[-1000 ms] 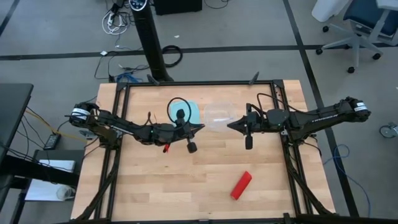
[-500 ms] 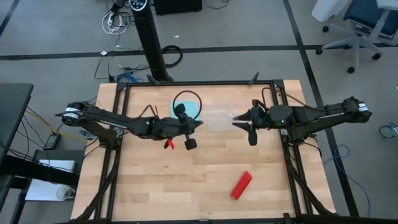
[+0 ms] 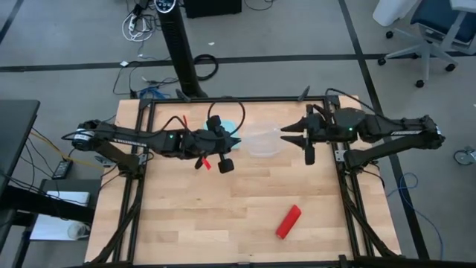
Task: Roll bandage
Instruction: Open the transparent zip lock bag
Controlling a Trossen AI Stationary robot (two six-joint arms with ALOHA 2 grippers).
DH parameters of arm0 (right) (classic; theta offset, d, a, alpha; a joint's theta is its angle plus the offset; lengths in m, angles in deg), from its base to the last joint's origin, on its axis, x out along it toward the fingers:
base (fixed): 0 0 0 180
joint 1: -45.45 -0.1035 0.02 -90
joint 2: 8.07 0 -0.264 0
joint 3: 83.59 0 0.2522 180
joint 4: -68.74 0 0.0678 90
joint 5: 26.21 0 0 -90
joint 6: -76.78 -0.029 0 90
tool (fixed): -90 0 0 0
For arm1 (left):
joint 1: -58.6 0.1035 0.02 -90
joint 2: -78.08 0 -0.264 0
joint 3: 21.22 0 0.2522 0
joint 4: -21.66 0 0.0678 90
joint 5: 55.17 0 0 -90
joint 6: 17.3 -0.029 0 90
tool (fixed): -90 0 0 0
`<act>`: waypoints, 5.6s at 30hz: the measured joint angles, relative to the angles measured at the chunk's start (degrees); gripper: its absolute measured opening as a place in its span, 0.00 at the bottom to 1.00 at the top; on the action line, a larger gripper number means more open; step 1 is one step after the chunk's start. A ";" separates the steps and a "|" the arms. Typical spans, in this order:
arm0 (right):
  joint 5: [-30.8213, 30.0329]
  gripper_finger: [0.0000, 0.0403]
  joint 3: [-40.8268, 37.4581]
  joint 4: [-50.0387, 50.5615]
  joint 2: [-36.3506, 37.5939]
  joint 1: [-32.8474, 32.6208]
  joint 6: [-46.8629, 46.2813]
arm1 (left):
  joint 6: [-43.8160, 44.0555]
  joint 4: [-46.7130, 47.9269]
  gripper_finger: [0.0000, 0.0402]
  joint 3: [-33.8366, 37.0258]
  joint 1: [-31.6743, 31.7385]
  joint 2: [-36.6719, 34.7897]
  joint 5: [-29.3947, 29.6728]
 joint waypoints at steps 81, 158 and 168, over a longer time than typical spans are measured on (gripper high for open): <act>2.90 0.00 -23.39 -27.10 -4.08 -3.74 1.90 | 3.49 -35.20 0.42 4.18 0.60 10.60 -15.44; 4.64 0.00 -23.43 -31.29 -8.94 -2.77 5.71 | 6.28 -42.13 0.27 4.17 1.86 16.39 -20.96; 4.60 0.00 -23.41 -31.35 -8.94 -2.61 5.70 | 5.04 -42.24 0.18 4.17 1.86 16.39 -19.49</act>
